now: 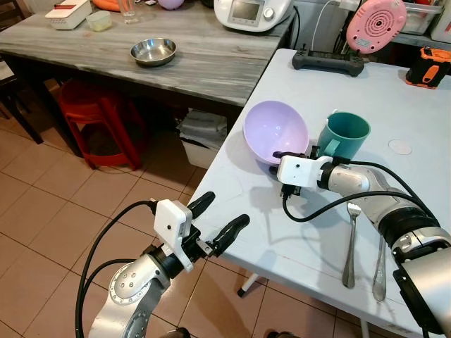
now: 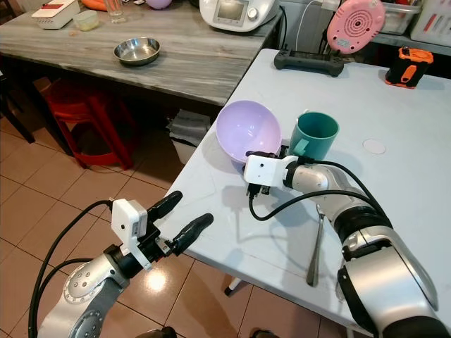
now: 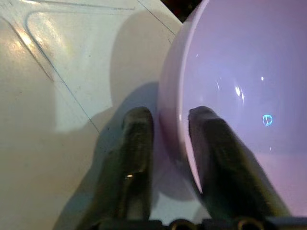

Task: Setting the table

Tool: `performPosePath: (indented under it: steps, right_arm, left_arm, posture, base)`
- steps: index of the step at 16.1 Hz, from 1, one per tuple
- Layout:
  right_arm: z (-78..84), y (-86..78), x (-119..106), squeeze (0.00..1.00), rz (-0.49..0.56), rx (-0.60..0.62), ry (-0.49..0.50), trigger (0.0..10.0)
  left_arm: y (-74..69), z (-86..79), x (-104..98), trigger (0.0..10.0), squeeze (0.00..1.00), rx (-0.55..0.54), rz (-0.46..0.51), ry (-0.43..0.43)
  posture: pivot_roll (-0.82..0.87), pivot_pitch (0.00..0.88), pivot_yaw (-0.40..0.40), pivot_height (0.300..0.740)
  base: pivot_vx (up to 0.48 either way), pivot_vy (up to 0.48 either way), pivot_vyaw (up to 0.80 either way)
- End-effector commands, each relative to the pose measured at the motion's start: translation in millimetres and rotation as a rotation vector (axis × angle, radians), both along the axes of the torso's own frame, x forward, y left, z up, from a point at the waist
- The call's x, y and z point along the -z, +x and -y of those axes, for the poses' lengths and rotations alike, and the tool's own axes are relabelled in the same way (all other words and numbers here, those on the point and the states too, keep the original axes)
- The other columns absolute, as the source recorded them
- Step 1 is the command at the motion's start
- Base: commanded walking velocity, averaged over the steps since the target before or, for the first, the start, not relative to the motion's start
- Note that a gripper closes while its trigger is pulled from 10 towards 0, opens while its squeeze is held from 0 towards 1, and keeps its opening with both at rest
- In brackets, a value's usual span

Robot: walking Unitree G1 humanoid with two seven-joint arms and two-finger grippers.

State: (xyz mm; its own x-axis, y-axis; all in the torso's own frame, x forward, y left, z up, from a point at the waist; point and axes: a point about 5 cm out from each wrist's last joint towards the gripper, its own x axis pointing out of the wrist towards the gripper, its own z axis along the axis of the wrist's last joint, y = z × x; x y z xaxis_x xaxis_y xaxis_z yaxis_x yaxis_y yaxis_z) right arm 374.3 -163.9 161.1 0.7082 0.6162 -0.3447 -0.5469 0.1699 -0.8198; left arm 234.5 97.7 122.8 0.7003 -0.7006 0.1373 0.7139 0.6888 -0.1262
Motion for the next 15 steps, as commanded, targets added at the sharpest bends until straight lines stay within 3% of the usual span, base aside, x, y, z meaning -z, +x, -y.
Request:
performPosePath:
  steps: [1, 10, 12, 13, 14, 15]
  right_arm:
    - [-1.0, 1.6, -8.7, 0.0, 0.029, -0.027, -0.009, 0.0]
    - [-11.0, -6.6, -23.3, 0.0, 0.129, -0.138, 0.106, 0.0]
    - [-16.3, -13.4, -27.8, 0.0, 0.162, -0.161, 0.222, 0.0]
    - [-16.9, -14.2, -28.1, 0.0, 0.165, -0.163, 0.236, 0.0]
    - [-18.3, -20.9, -27.0, 0.0, 0.169, -0.13, 0.347, 0.0]
    - [-17.7, -24.1, -24.9, 0.0, 0.167, -0.103, 0.391, 0.0]
  left_arm:
    - [3.8, -1.5, 0.0, 10.0, 0.0, -0.012, 0.015, 0.009]
    - [27.4, -3.3, -2.7, 10.0, 0.0, -0.105, 0.076, 0.002]
    - [35.9, -13.7, -2.9, 10.0, 0.0, -0.235, 0.105, 0.031]
    - [37.3, -14.8, -2.8, 10.0, 0.0, -0.25, 0.106, 0.031]
    - [46.3, -25.3, -0.5, 10.0, 0.0, -0.372, 0.074, 0.042]
    - [50.4, -31.1, 1.2, 10.0, 0.0, -0.441, 0.064, 0.063]
  posture:
    - [-0.03, 0.134, 0.032, 0.74]
    - [-0.05, 0.06, 0.017, 0.74]
    - [-0.05, 0.052, 0.011, 0.74]
    - [-0.05, 0.049, 0.008, 0.74]
    - [-0.05, 0.046, 0.006, 0.74]
    - [-0.05, 0.046, 0.006, 0.74]
  base:
    - [0.0, 0.0, 0.0]
    - [0.0, 0.0, 0.0]
    - [0.0, 0.0, 0.0]
    - [0.0, 0.0, 0.0]
    - [0.0, 0.0, 0.0]
    - [0.0, 0.0, 0.0]
